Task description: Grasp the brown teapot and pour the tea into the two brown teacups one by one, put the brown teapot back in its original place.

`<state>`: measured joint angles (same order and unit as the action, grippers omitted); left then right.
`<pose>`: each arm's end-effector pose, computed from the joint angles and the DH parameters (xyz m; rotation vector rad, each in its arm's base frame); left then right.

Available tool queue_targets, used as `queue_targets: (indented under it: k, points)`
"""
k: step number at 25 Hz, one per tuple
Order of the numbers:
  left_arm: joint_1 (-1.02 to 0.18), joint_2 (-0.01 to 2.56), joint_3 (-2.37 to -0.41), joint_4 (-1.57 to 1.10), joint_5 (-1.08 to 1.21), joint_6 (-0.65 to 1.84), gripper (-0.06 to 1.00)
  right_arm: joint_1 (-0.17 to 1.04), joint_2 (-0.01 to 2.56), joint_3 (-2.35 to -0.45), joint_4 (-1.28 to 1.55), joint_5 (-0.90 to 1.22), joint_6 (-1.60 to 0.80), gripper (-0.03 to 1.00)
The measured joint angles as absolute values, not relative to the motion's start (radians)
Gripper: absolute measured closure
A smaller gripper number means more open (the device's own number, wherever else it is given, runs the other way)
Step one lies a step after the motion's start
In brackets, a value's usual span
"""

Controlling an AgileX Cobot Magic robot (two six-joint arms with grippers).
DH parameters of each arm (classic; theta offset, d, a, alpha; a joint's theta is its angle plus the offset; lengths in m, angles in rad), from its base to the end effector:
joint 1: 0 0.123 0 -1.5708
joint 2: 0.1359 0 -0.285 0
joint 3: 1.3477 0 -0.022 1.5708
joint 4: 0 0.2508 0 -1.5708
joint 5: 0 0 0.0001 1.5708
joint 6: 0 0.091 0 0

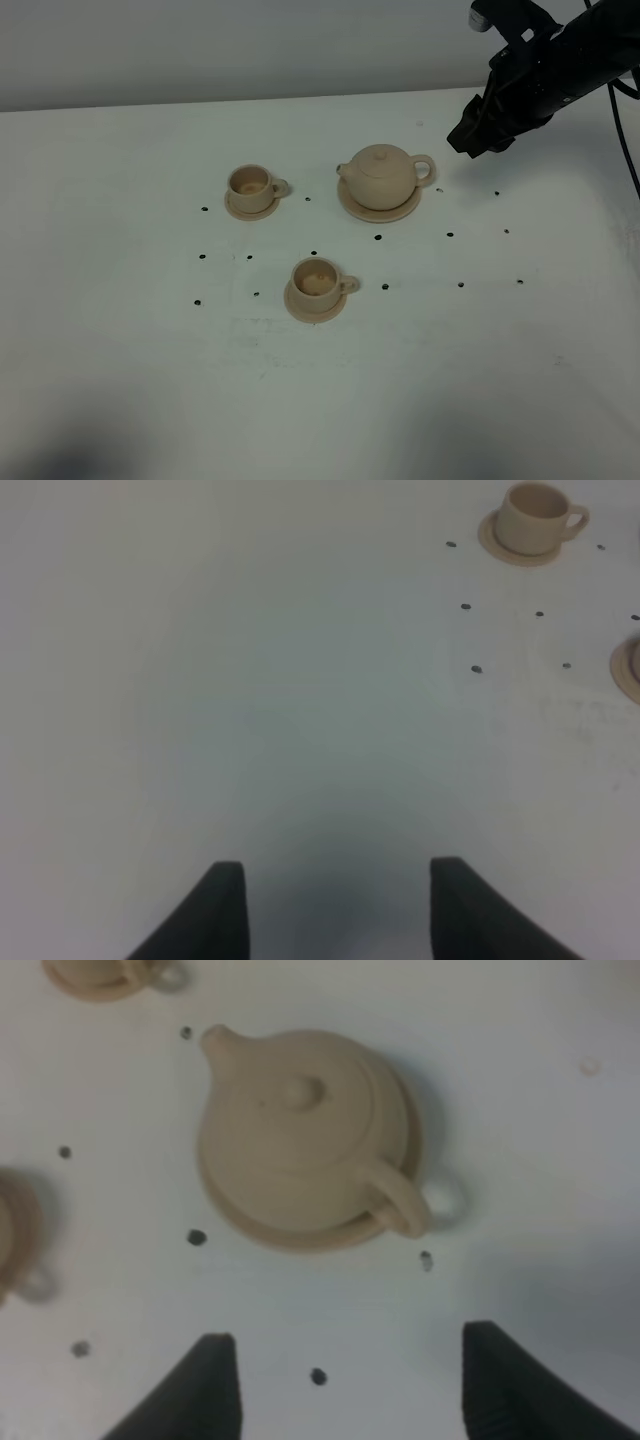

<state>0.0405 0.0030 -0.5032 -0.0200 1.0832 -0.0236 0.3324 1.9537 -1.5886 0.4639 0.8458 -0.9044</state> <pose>-0.0056 -0.0018 0.2764 -0.0650 2.0654 -0.0136 0.3963 0.1691 0.2477 -1.2439 2.2636 0.3582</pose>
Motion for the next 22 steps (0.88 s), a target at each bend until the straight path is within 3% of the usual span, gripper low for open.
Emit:
queue_targets:
  k: [10, 22]
  points:
    - [0.041, 0.003, -0.503, -0.020, 1.083, -0.024, 0.54, 0.332, 2.041, -1.749, 0.386, 0.863, -1.098, 0.48]
    - [0.041, 0.003, -0.503, -0.019, 1.083, -0.024, 0.54, 0.334, 2.323, -2.222, 0.331, 1.213, -1.191, 0.48]
